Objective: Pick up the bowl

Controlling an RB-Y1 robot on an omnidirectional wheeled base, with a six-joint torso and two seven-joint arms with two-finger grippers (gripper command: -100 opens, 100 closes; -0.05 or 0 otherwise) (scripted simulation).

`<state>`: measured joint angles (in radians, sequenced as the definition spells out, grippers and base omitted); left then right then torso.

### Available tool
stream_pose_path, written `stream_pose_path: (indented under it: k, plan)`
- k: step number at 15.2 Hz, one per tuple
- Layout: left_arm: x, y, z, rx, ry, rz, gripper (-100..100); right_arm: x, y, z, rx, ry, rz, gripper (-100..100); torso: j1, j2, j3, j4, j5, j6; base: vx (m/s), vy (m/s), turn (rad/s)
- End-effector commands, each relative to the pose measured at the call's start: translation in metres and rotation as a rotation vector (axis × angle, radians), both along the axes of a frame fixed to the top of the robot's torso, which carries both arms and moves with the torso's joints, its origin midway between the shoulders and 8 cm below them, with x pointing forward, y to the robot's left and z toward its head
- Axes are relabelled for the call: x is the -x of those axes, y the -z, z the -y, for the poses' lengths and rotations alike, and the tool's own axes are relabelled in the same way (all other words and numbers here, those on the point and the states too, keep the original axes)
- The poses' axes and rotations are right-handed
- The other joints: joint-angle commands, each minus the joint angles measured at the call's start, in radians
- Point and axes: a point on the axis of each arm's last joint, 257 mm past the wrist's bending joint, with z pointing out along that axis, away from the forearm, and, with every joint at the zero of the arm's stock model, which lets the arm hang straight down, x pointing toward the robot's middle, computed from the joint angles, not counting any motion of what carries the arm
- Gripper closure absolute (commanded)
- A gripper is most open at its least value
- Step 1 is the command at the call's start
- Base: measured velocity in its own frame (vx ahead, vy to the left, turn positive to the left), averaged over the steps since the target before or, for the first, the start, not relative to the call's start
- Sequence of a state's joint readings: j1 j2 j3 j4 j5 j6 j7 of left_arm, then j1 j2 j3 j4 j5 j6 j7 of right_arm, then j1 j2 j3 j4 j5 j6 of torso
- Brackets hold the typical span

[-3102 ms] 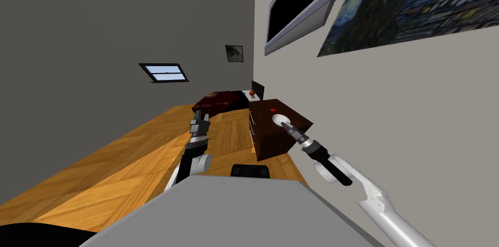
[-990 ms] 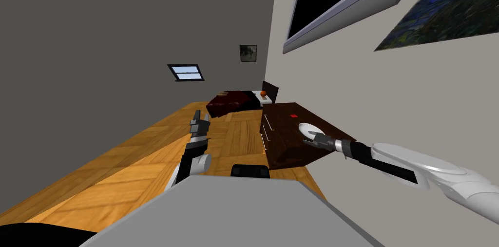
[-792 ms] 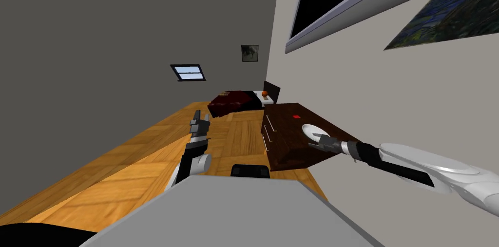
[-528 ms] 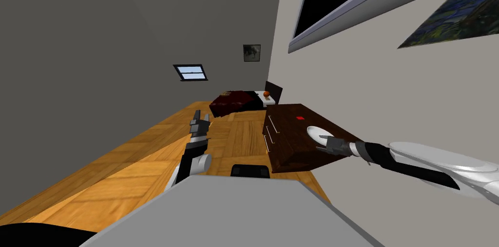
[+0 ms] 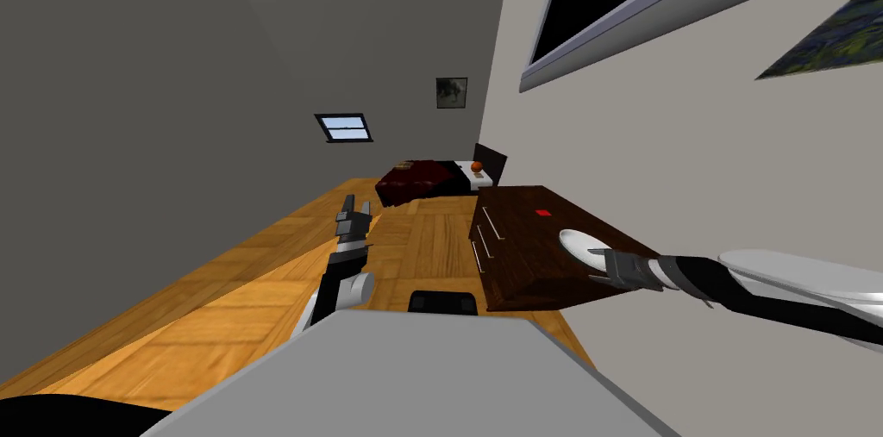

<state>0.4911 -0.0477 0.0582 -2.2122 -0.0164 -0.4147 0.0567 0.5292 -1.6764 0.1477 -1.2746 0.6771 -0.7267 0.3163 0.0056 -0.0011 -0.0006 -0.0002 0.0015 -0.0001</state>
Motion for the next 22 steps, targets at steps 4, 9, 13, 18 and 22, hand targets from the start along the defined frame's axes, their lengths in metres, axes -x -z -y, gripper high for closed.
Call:
stream_pose_path:
  k: [4,9,13,18,22]
  plan:
    - [0.000,0.000,0.000,0.000,0.000,0.000,0,0.032,-0.004,0.039,0.111,-0.024,-0.108,-100,0.001,-0.001,0.000,0.000,0.000,0.000,0.038,0.075,0.061]
    - [0.000,0.000,0.000,0.000,0.000,0.000,0,0.046,0.011,0.045,0.120,-0.011,-0.122,-100,-0.004,0.001,0.001,0.000,-0.001,0.000,0.023,0.017,0.048]
    - [0.000,0.000,0.000,0.000,0.000,0.000,0,0.050,0.018,0.044,0.118,-0.004,-0.123,100,-0.007,0.001,0.000,0.000,-0.002,0.000,0.026,-0.015,0.063]
    - [0.000,0.000,0.000,0.000,0.000,0.000,0,0.051,0.019,0.046,0.118,-0.003,-0.123,100,-0.005,0.002,0.001,0.001,-0.001,0.000,0.000,0.000,-0.022]
    - [0.000,0.000,0.000,0.000,0.000,0.000,0,0.040,0.002,0.044,0.122,-0.019,-0.123,100,-0.002,0.006,0.004,0.002,0.001,0.000,-0.033,0.015,-0.084]
